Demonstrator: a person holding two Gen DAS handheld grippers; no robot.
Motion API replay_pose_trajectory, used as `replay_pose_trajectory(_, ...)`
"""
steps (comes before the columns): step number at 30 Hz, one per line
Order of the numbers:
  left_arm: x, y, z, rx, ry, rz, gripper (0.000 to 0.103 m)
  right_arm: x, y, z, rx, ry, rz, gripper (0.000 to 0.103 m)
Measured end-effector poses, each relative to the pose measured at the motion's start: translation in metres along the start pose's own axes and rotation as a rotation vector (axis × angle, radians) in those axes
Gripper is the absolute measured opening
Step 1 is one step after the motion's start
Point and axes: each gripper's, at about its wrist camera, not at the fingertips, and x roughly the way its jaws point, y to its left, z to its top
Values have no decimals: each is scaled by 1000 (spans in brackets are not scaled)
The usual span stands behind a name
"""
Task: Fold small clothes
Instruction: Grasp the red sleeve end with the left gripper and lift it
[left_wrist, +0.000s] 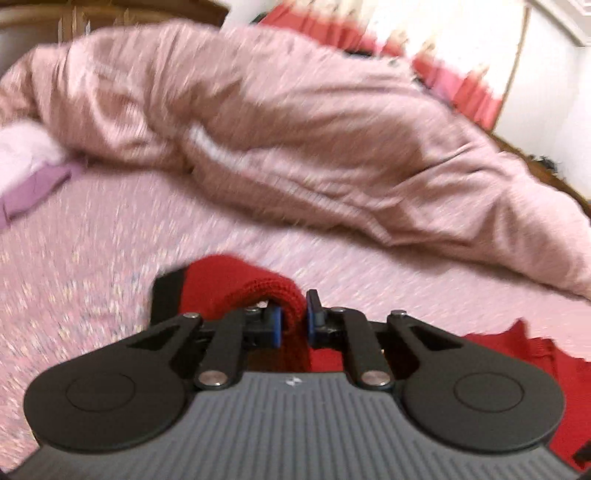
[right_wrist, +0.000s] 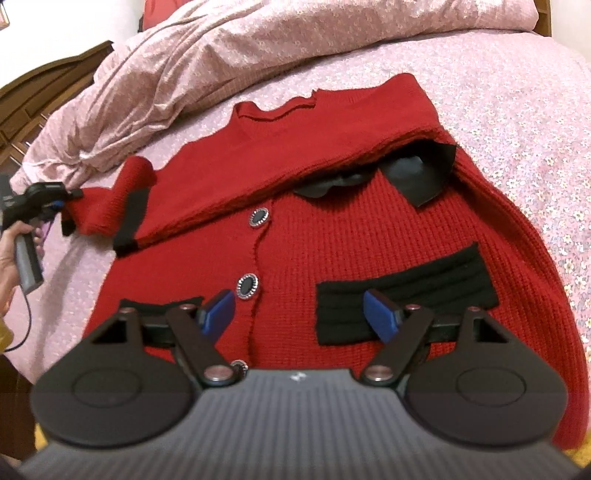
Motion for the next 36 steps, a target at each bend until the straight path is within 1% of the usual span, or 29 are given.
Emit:
replay_pose_trajectory(5, -54, -37, 13, 65, -76, -98, 15, -11, 1, -2, 5, -26, 26, 78)
replay_pose_trajectory(12, -113, -102, 12, 122, -111, -271, 15, -34, -4, -4, 5, -73, 36, 78)
replay_pose_trajectory(16, -136, -148, 2, 189, -107, -364, 15, -45, -13, -6, 26, -97, 41, 78)
replay_pose_trajectory(18, -141, -171, -7, 226, -89, -390, 15, -49, -18, -7, 39, -107, 45, 78)
replay_pose_trajectory(21, -135, -205, -27, 285, -51, -410, 15, -53, -26, -9, 60, -115, 54, 78)
replay_pose_trajectory(24, -120, -231, -52, 297, 20, -438, 15, -55, -33, -11, 79, -116, 57, 78)
replay_pose_trajectory(26, -108, -246, -70, 314, 62, -443, 15, -56, -37, -11, 89, -114, 55, 78)
replay_pose_trajectory(31, -67, -265, -114, 339, 181, -439, 15, -57, -48, -13, 119, -105, 39, 78)
replay_pose_trajectory(34, -55, -275, -135, 390, 210, -450, 15, -53, -54, -14, 137, -91, 36, 78)
replay_pose_trajectory(36, -55, -280, -145, 421, 211, -451, 16, -50, -56, -15, 145, -79, 34, 78)
